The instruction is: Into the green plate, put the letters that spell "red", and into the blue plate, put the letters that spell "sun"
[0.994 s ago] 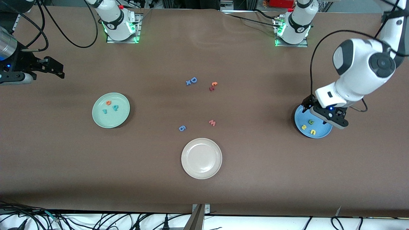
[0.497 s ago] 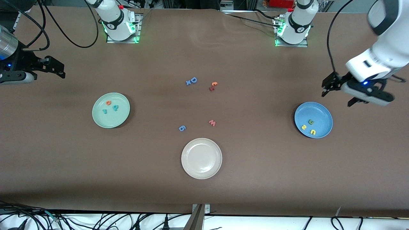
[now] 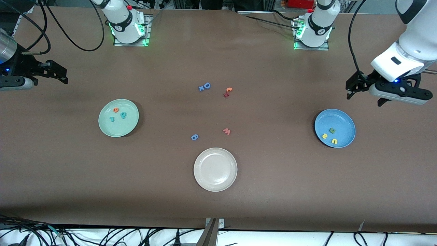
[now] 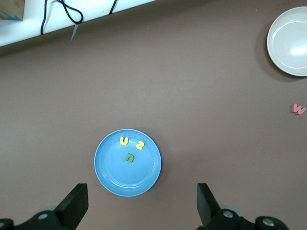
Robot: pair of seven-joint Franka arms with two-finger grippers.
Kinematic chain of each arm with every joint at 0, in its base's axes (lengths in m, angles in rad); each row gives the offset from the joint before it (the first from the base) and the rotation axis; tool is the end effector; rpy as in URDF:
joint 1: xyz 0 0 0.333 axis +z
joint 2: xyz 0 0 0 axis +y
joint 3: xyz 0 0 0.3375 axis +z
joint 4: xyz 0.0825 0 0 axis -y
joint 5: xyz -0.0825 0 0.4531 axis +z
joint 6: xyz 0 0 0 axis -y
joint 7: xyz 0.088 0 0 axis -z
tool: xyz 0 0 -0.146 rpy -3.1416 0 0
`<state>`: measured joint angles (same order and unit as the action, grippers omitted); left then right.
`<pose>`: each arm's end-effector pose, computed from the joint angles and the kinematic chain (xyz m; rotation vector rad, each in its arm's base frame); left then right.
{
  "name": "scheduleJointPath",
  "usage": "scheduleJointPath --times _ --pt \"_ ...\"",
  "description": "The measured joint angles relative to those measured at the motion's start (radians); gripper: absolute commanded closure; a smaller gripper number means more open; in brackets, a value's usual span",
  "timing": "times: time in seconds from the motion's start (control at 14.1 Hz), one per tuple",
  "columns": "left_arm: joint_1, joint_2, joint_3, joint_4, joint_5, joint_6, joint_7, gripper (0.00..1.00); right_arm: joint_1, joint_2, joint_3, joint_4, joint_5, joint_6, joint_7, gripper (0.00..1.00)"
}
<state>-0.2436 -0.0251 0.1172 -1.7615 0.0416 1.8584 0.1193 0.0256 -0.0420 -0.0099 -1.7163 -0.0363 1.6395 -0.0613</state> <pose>0.6352 -0.0753 0.5449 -3.0735 0.3939 -0.1892 0.6103 0.0044 0.5600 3.1037 0.1244 -0.0553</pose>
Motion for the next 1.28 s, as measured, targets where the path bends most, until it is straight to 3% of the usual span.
scheduleJointPath --times 0.35,1.28 --pt "0.081 0.007 -0.048 0.0 0.0 0.0 -0.001 0.0 0.0 0.0 0.0 0.0 0.0 0.001 0.0 0.0" --pt "0.097 0.008 -0.058 0.007 0.0 0.001 -0.002 0.0 0.0 0.0 0.0 0.0 0.0 0.001 0.0 0.0"
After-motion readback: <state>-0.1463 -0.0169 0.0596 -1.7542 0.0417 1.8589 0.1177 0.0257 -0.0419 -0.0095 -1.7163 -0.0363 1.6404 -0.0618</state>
